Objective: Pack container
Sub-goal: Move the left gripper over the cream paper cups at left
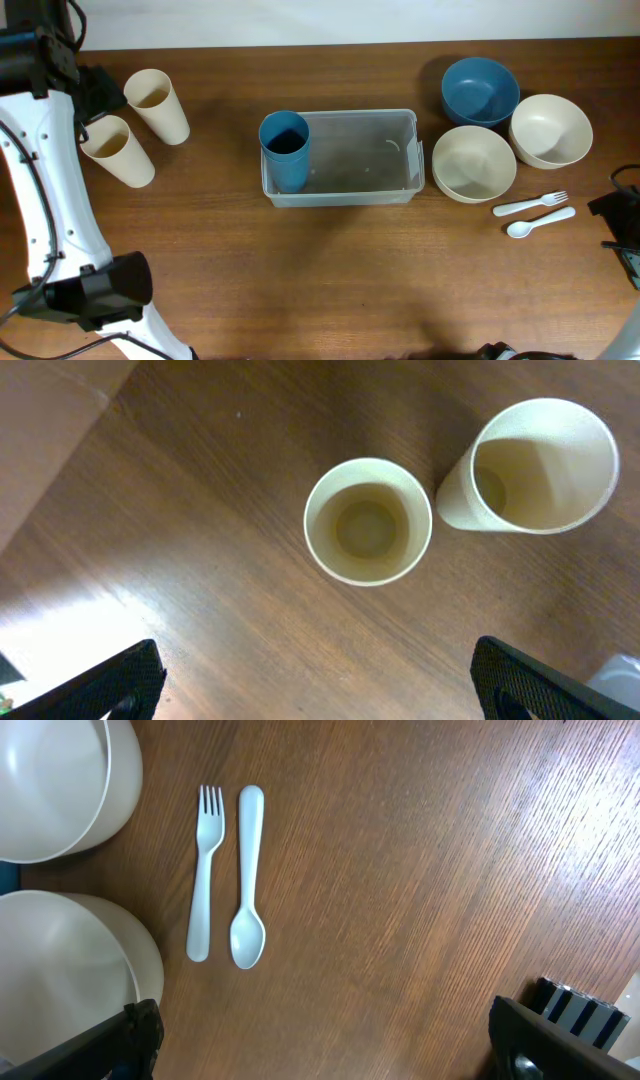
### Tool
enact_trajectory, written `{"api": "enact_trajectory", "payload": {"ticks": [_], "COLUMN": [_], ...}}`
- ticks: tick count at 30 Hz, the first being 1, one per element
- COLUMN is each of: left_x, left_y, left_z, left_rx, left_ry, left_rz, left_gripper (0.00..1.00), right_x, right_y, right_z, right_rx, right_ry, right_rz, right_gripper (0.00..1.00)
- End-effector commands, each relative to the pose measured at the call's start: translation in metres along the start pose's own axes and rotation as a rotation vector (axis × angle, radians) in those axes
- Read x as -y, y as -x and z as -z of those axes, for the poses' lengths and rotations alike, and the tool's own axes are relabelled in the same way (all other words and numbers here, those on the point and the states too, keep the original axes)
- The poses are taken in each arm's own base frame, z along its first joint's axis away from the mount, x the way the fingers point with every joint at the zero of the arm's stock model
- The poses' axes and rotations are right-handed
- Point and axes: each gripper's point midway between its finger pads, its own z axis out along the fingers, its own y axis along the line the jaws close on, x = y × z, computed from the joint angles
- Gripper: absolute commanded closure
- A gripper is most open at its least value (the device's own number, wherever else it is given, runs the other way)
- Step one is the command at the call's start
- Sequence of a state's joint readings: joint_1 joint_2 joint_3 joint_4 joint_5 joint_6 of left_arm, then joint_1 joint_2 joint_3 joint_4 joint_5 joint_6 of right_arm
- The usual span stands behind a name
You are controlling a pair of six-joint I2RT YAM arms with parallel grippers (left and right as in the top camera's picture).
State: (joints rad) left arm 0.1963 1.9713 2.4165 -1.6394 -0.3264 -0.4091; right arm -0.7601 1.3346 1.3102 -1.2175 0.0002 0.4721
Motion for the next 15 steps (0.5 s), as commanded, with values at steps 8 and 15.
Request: {"api": "enact_trajectory", "payload": {"ticks": [8,15], "left_x": [0.041,0.053], "left_y": [-0.021,-0.020], "left_z": [-0.044,-0.048], "left_rx": [-0.109,-0.095], "left_ry": [-0.159,-0.226], "left_rz": [-0.167,-0.307], "left_gripper": [0.00,0.00], "right_x": [0.004,0.004], "right_y": [0.002,0.002], "right_z": [-0.001,-0.001], "right_rx": [0.004,0.004], "right_ry": [-0.014,-0.014], "right_rz": [-0.014,-0.014], "right_gripper": [0.01,0.01]}}
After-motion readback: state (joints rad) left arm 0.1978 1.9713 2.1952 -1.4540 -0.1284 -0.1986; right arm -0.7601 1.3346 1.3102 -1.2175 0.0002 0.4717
